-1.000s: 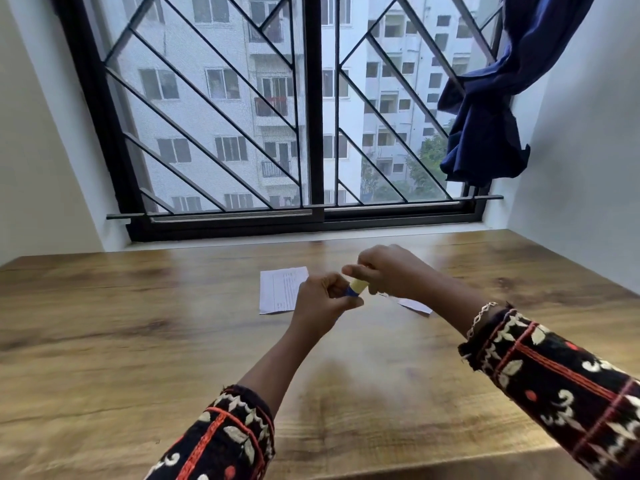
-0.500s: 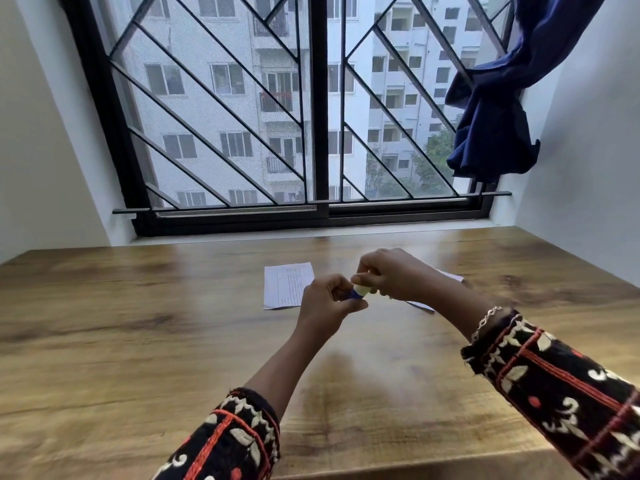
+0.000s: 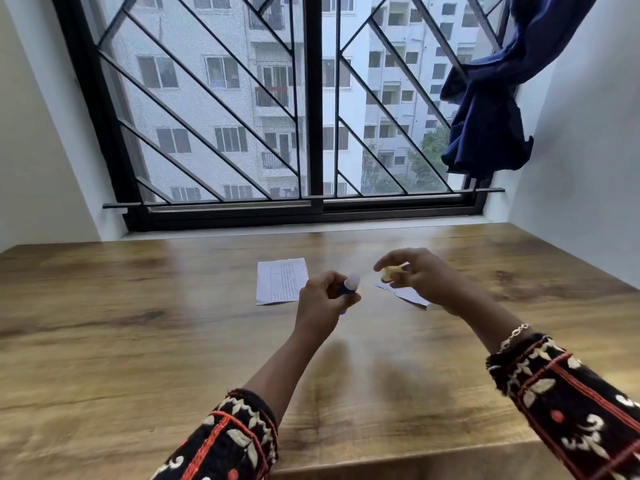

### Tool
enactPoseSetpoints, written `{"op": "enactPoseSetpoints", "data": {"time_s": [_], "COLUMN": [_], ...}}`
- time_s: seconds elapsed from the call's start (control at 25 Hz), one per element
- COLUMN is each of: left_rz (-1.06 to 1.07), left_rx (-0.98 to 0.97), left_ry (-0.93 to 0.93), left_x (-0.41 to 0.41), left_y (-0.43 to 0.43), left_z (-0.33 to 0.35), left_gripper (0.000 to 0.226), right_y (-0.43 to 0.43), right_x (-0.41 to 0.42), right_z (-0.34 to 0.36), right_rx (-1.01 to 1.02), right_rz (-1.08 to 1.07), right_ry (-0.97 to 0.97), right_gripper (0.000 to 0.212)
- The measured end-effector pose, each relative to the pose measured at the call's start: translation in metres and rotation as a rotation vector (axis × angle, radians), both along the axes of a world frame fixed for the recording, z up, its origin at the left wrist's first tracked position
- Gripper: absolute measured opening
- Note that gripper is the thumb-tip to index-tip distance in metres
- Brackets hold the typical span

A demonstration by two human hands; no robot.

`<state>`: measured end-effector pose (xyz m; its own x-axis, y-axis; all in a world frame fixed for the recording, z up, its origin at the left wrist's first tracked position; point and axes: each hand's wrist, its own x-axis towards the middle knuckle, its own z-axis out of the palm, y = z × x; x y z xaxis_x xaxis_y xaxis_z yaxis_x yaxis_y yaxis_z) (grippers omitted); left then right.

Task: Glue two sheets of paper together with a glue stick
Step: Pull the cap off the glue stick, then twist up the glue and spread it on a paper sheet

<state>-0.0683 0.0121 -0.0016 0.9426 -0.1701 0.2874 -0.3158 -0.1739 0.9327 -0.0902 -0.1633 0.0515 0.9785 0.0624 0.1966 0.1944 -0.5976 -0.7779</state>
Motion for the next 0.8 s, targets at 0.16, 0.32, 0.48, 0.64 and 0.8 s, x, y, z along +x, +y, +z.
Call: {"op": "enactPoseSetpoints", "data": {"time_s": [0.16,0.32,0.48,0.64,0.8], "left_rz": [-0.017,-0.009,-0.014,-0.02,-0.016], "left_rx": [-0.031,-0.02,-0.021,-0.021,-0.015], "left_ry": [0.002,0.012,0.028,0.036,0.025], "left_x": [-0.001,-0.002,-0.005,-0.007,-0.009], "left_y": [-0.005,-0.007,-0.01,-0.012,-0.013], "left_z": [-0.002,-0.002,-0.005,-0.006,-0.005], "left_gripper": [0.015,0.022,0.017,0.019,0.02], "right_y": [-0.016,-0.025,-0.025,-0.026,-0.027], "right_x": [-0.006,-0.004,-0.005,-0.005,-0.006], "right_z": [-0.023,-0.05,-0.064,-0.07,-0.074], "right_rx": [0.093,0.098,0.031,-0.092,-0.111], "right_rz": [-0.159,-0.237,-0.225,-0.254,-0.247], "right_ry": [-0.039,-0.032,-0.013,-0.01,0.003], "right_gripper": [0.015,0.018,0.022,0.025,0.027]}}
